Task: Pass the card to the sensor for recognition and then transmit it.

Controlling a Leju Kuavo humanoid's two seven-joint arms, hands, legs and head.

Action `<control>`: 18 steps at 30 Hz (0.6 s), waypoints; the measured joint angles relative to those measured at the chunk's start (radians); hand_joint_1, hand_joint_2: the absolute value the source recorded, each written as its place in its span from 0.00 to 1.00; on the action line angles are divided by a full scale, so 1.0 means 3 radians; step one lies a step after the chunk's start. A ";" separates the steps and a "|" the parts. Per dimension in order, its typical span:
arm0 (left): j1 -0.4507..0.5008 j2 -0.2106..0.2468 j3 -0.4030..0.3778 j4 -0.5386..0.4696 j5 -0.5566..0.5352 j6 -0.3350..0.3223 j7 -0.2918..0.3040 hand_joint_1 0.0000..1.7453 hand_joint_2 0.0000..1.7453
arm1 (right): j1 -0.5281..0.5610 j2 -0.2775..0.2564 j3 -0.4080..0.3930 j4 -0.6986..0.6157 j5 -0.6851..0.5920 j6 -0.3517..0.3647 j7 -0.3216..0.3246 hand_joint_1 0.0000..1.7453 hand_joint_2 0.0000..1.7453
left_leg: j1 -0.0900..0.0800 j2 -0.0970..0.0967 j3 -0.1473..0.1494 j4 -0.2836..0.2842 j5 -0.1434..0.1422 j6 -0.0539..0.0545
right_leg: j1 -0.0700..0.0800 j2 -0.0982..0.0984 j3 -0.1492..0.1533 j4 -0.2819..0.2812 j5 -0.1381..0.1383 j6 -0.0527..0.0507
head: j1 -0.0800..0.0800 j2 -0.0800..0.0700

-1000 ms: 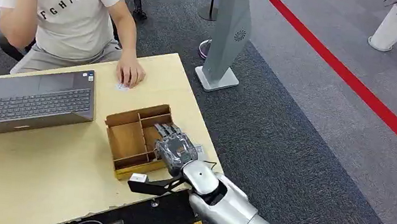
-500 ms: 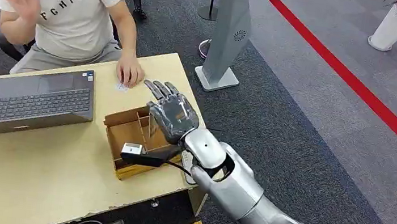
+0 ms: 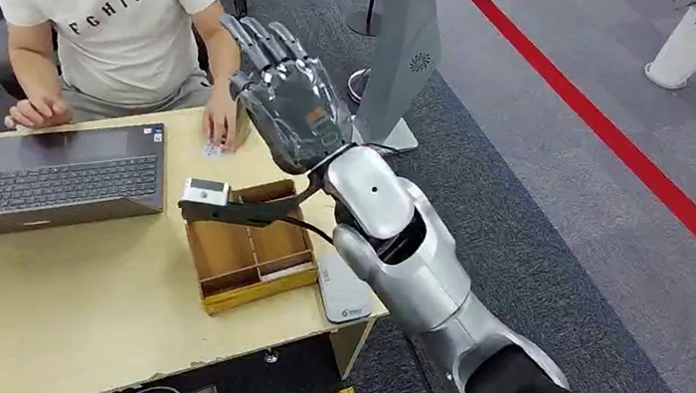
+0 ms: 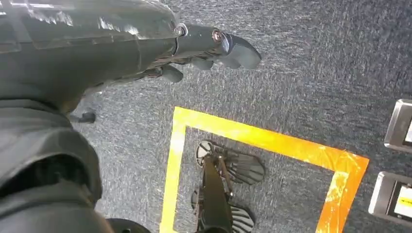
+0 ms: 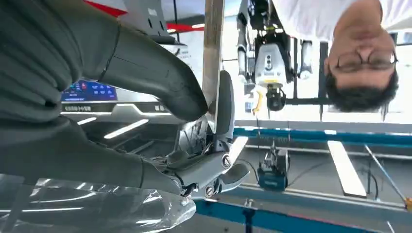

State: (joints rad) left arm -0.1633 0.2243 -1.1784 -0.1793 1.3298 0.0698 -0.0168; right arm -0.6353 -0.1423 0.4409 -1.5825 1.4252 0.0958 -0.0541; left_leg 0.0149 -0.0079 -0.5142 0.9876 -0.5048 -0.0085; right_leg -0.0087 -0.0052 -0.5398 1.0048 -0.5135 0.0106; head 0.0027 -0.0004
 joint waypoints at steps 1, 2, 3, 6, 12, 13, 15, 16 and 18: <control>-0.0005 0.0000 -0.0002 0.0000 -0.0006 -0.0008 -0.0016 0.00 0.00 | -0.0073 0.0013 0.0027 0.0090 0.0005 -0.0038 -0.0004 1.00 1.00 | 0.0000 -0.0001 -0.0001 0.0000 0.0000 0.0000 | 0.0000 -0.0001 0.0000 0.0001 0.0000 0.0000 | 0.0000 0.0000; -0.0009 0.0001 -0.0004 0.0000 -0.0013 -0.0010 -0.0029 0.00 0.00 | -0.0153 0.0029 0.0055 0.0202 0.0008 -0.0096 -0.0014 1.00 1.00 | 0.0000 -0.0001 -0.0001 0.0000 0.0002 -0.0001 | 0.0000 -0.0002 0.0000 0.0001 0.0000 0.0000 | -0.0001 0.0000; -0.0011 0.0004 -0.0006 0.0000 -0.0016 -0.0015 -0.0046 0.00 0.00 | -0.0248 0.0047 0.0088 0.0335 0.0011 -0.0167 -0.0026 1.00 1.00 | 0.0000 -0.0001 -0.0002 0.0000 0.0003 0.0000 | 0.0000 -0.0003 0.0000 0.0002 0.0000 0.0000 | 0.0000 0.0000; -0.0016 0.0018 -0.0015 0.0000 -0.0041 -0.0047 -0.0079 0.00 0.00 | -0.0529 0.0115 0.0152 0.0789 0.0039 -0.0374 -0.0038 1.00 1.00 | 0.0000 -0.0004 -0.0002 0.0000 0.0005 -0.0001 | 0.0000 -0.0009 0.0000 0.0002 0.0000 0.0000 | -0.0001 0.0000; -0.0017 0.0027 -0.0047 0.0000 -0.0097 -0.0084 -0.0081 0.00 0.00 | -0.1081 0.0239 0.0294 0.1796 0.0123 -0.0627 -0.0038 1.00 1.00 | 0.0000 -0.0013 -0.0005 0.0000 0.0007 -0.0001 | 0.0000 -0.0017 -0.0001 0.0003 0.0000 0.0000 | -0.0001 0.0000; -0.0017 0.0027 -0.0047 0.0000 -0.0097 -0.0084 -0.0081 0.00 0.00 | -0.1086 0.0239 0.0294 0.1798 0.0123 -0.0627 -0.0038 1.00 1.00 | 0.0000 -0.0013 -0.0005 0.0000 0.0007 0.0000 | 0.0000 -0.0017 -0.0001 0.0003 0.0000 0.0000 | -0.0001 0.0000; -0.0017 0.0027 -0.0047 0.0000 -0.0097 -0.0084 -0.0081 0.00 0.00 | -0.1086 0.0239 0.0294 0.1798 0.0123 -0.0627 -0.0038 1.00 1.00 | 0.0000 -0.0013 -0.0005 0.0000 0.0007 0.0000 | 0.0000 -0.0017 -0.0001 0.0003 0.0000 0.0000 | -0.0001 0.0000; -0.0017 0.0028 -0.0048 0.0000 -0.0098 -0.0084 -0.0081 0.00 0.00 | -0.1090 0.0242 0.0295 0.1814 0.0125 -0.0627 -0.0037 1.00 1.00 | 0.0000 -0.0013 -0.0005 0.0000 0.0007 0.0000 | 0.0000 -0.0017 -0.0001 0.0003 0.0000 0.0000 | -0.0001 0.0000; -0.0016 0.0028 -0.0057 0.0000 -0.0103 -0.0092 -0.0085 0.00 0.00 | -0.1159 0.0259 0.0310 0.1957 0.0127 -0.0647 -0.0032 1.00 1.00 | 0.0000 -0.0015 -0.0005 0.0000 0.0007 0.0000 | 0.0000 -0.0018 -0.0001 0.0003 0.0000 0.0000 | 0.0000 0.0000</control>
State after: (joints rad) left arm -0.1682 0.2327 -1.1955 -0.1793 1.2989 0.0423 -0.0423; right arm -0.9829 -0.0645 0.5340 -0.9955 1.4633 -0.0984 -0.0637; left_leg 0.0149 -0.0125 -0.5159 0.9877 -0.5025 -0.0085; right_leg -0.0087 -0.0106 -0.5400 1.0056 -0.5135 0.0105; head 0.0027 -0.0004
